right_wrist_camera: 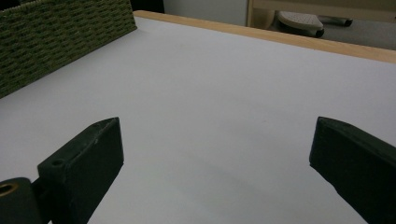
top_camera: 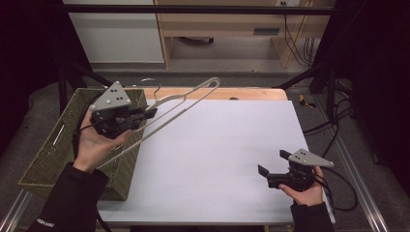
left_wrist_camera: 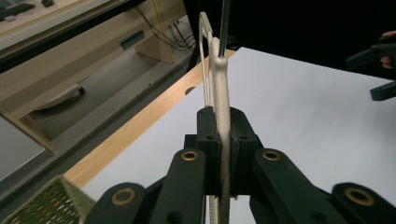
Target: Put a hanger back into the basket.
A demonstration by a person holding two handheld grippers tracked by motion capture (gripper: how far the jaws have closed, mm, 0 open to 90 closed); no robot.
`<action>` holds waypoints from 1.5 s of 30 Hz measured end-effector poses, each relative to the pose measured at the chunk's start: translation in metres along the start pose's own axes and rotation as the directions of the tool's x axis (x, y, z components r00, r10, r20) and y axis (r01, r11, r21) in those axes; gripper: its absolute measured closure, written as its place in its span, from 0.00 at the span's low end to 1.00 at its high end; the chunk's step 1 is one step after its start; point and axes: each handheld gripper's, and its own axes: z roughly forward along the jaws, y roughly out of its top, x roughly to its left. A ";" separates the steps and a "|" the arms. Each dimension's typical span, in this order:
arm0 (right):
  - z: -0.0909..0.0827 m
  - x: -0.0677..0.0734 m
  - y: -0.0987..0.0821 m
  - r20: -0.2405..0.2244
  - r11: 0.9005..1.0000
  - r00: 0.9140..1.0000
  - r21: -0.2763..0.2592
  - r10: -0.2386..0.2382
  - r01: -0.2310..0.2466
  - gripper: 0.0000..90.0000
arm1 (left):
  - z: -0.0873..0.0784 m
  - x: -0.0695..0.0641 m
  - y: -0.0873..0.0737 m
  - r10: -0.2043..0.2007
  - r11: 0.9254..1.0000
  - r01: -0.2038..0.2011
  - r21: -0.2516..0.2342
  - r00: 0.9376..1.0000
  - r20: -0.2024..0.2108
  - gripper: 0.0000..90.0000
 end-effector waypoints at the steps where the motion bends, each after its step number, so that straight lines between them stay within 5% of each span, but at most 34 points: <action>1: 0.000 0.000 0.000 -0.001 1.000 1.000 0.001 -0.003 0.003 0.04 | -0.003 0.004 -0.001 -0.003 1.000 0.003 -0.002 1.000 -0.011 0.95; 14: 0.001 -0.001 -0.001 0.009 1.000 1.000 0.014 -0.024 0.024 0.04 | -0.036 0.050 -0.038 -0.019 0.999 0.024 0.033 0.992 -0.125 0.95; 27: 0.003 0.000 -0.002 0.007 0.999 0.999 0.022 -0.033 0.032 0.04 | -0.053 0.087 -0.087 -0.072 0.993 0.090 0.073 0.971 -0.227 0.95; 35: 0.003 0.000 -0.002 0.010 0.999 0.999 0.023 -0.034 0.033 0.04 | -0.062 0.101 -0.112 -0.082 0.990 0.108 0.086 0.962 -0.260 0.95; 45: 0.004 0.000 -0.002 0.008 0.999 0.999 0.032 -0.035 0.034 0.04 | -0.066 0.113 -0.144 -0.063 0.985 0.105 0.139 0.960 -0.273 0.95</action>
